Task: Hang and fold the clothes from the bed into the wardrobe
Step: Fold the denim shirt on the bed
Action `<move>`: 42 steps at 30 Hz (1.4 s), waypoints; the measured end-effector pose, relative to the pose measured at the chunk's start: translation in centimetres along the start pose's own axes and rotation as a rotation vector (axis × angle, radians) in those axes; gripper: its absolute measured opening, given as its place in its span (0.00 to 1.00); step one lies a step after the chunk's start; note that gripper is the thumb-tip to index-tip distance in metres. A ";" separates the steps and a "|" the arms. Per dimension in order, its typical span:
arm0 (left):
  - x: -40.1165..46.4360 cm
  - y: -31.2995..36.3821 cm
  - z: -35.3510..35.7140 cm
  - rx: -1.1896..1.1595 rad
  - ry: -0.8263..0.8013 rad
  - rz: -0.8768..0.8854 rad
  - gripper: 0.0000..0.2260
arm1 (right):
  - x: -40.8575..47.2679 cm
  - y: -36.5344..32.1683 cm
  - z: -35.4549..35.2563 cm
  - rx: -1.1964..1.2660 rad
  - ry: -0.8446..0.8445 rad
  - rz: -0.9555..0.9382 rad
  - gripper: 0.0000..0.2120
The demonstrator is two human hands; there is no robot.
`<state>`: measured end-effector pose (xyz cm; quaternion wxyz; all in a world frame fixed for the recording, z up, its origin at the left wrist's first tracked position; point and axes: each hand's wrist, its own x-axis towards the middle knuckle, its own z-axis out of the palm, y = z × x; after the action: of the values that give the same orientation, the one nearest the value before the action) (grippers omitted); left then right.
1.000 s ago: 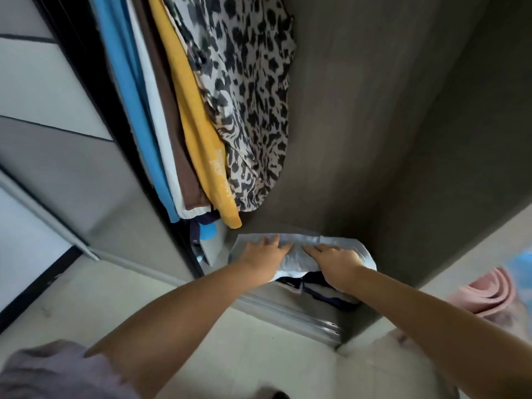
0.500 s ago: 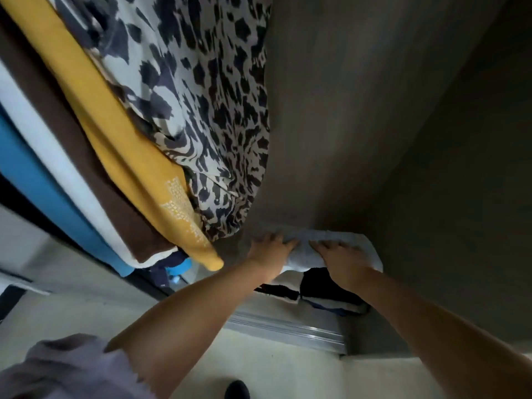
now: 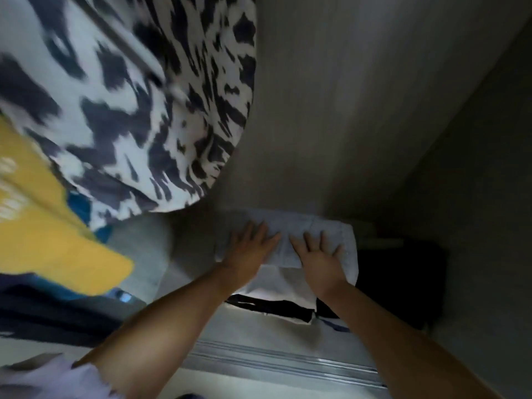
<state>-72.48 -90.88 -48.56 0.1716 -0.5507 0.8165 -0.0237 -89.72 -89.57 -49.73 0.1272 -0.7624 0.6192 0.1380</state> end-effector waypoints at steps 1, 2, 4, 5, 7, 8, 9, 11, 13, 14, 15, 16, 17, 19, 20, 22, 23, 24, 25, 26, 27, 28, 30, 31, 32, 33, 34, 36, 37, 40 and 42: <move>1.2 0.4 3.5 -0.032 0.018 0.002 0.26 | 0.9 -0.1 2.3 0.014 0.001 0.010 0.36; 2.2 0.7 6.9 -0.054 -0.010 0.005 0.26 | 1.7 -0.3 4.5 0.015 0.003 0.023 0.36; 3.5 1.4 11.3 -0.130 -0.065 0.009 0.26 | 2.8 -0.6 8.4 0.009 0.008 0.064 0.36; 4.1 1.7 13.1 -0.152 -0.061 0.003 0.27 | 3.3 -0.6 10.0 0.009 0.008 0.080 0.37; 4.8 2.3 15.8 -0.219 -0.046 0.001 0.30 | 4.1 -0.7 12.0 0.029 -0.016 0.079 0.40; 4.9 2.2 16.7 -0.248 -0.053 0.006 0.32 | 4.5 -0.7 12.6 0.054 -0.039 0.067 0.40; 5.0 2.0 17.4 -0.273 -0.057 0.007 0.35 | 4.8 -0.8 12.9 0.079 -0.060 0.055 0.40; 4.7 1.8 18.5 -0.298 -0.064 0.025 0.42 | 5.1 -0.6 13.4 0.092 -0.115 0.029 0.41; 4.2 1.8 19.1 -0.338 -0.112 0.069 0.48 | 5.0 -0.3 13.8 0.099 -0.191 0.010 0.43; 4.0 2.0 19.2 -0.356 -0.143 0.089 0.49 | 4.8 -0.3 14.2 0.101 -0.213 0.004 0.45; 3.8 2.2 19.3 -0.357 -0.170 0.091 0.49 | 4.6 -0.4 14.5 0.090 -0.218 -0.001 0.46; 3.5 2.4 19.4 -0.342 -0.193 0.077 0.50 | 4.4 -0.6 14.9 0.066 -0.216 -0.002 0.47; 3.3 2.7 19.4 -0.316 -0.209 0.059 0.50 | 4.4 -0.8 15.2 0.035 -0.210 0.005 0.48; 2.9 3.1 18.7 -0.275 -0.247 0.036 0.49 | 4.3 -1.2 15.3 -0.009 -0.209 0.022 0.49; 2.8 3.2 18.2 -0.278 -0.271 0.034 0.48 | 4.3 -1.2 15.0 -0.022 -0.221 0.026 0.49; 2.6 2.9 16.6 -0.320 -0.315 0.039 0.46 | 4.1 -1.1 14.0 -0.039 -0.266 0.028 0.48; 2.5 2.5 15.5 -0.341 -0.339 0.044 0.45 | 4.0 -1.0 13.1 -0.039 -0.298 0.028 0.47; 2.3 2.1 14.3 -0.366 -0.365 0.046 0.43 | 3.8 -0.8 11.9 -0.038 -0.324 0.030 0.46; 2.0 1.7 12.8 -0.397 -0.386 0.044 0.41 | 3.3 -0.6 10.2 -0.045 -0.329 0.034 0.43; 1.5 1.5 11.0 -0.423 -0.401 0.042 0.39 | 2.7 -0.4 8.4 -0.053 -0.315 0.043 0.39; 1.1 1.3 9.0 -0.441 -0.401 0.041 0.36 | 1.9 -0.3 6.3 -0.059 -0.288 0.057 0.36; 0.6 1.4 6.6 -0.462 -0.371 0.029 0.34 | 1.1 0.0 4.0 -0.064 -0.265 0.074 0.33; -0.2 1.7 1.4 -0.549 -0.213 -0.026 0.32 | -0.8 0.5 -1.0 -0.093 -0.236 0.103 0.31; -0.6 1.9 -1.4 -0.594 -0.115 -0.049 0.30 | -1.9 0.8 -3.5 -0.107 -0.198 0.111 0.30; -1.1 2.0 -4.1 -0.618 -0.029 -0.060 0.28 | -3.0 1.1 -5.9 -0.107 -0.138 0.111 0.28; -1.6 2.1 -6.8 -0.620 0.029 -0.063 0.25 | -4.1 1.4 -8.4 -0.093 -0.069 0.103 0.26; -2.2 2.1 -9.5 -0.608 0.057 -0.058 0.24 | -5.3 1.6 -10.8 -0.075 -0.008 0.087 0.23; -3.7 2.0 -14.7 -0.567 0.078 -0.038 0.21 | -7.7 1.7 -15.7 -0.060 0.082 0.049 0.20; -4.5 1.7 -17.2 -0.551 0.088 -0.030 0.19 | -8.9 1.7 -17.9 -0.062 0.116 0.034 0.20; -6.9 0.5 -24.2 -0.561 0.105 -0.010 0.17 | -12.3 1.8 -23.5 -0.068 0.174 0.004 0.17; -8.7 -0.7 -28.3 -0.602 0.100 -0.012 0.15 | -14.5 1.9 -26.8 -0.063 0.184 0.000 0.15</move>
<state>-77.64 -87.54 -19.64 -0.0401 -0.5798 0.7910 0.1913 -92.97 -86.48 -19.54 0.0457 -0.7754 0.6238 0.0869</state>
